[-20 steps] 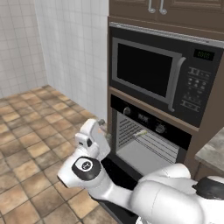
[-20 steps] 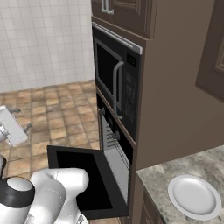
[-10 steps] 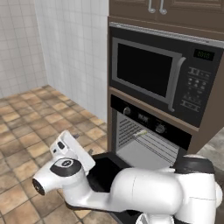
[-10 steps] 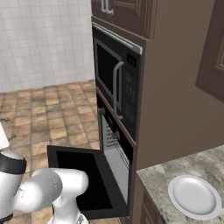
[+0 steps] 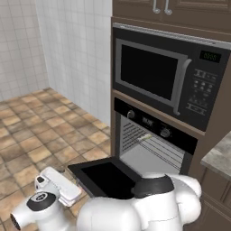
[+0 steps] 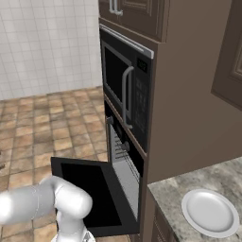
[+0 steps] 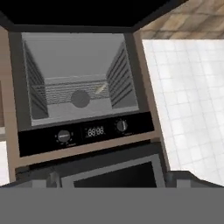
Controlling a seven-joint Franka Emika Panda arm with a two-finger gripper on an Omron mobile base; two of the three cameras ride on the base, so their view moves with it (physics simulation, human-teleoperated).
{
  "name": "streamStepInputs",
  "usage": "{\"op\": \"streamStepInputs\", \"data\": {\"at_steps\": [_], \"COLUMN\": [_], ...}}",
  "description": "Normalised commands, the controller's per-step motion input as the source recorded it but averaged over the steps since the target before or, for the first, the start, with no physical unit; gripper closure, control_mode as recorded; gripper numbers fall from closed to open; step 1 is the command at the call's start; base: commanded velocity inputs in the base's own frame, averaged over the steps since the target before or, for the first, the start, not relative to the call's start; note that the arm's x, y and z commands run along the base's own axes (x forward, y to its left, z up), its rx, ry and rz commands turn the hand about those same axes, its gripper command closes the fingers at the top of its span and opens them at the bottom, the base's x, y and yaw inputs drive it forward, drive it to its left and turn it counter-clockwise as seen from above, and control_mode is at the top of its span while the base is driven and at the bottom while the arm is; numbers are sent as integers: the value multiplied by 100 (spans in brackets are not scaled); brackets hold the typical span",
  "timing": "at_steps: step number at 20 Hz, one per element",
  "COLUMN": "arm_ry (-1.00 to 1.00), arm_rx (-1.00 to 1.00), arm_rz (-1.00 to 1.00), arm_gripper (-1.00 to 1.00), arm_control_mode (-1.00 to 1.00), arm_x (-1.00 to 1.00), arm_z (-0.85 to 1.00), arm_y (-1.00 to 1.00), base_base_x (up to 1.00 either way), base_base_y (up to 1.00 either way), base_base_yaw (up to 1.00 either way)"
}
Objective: Place the fish on the rack of the oven, and slide the rack back inside. Close the oven door.
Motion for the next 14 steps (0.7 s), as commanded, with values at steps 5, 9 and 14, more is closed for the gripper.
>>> {"op": "streamStepInputs", "data": {"at_steps": [5, 9, 14], "arm_ry": [20, 15, 4], "arm_rx": [-35, -29, -19], "arm_rz": [-16, -21, -19], "arm_gripper": [-100, -100, -100], "arm_control_mode": [-100, -100, -100], "arm_x": [-28, -16, -4], "arm_z": [-100, -100, -59], "arm_y": [47, 10, -10], "base_base_x": [0, 0, 0], "base_base_y": [0, 0, 0], "base_base_yaw": [0, 0, 0]}}
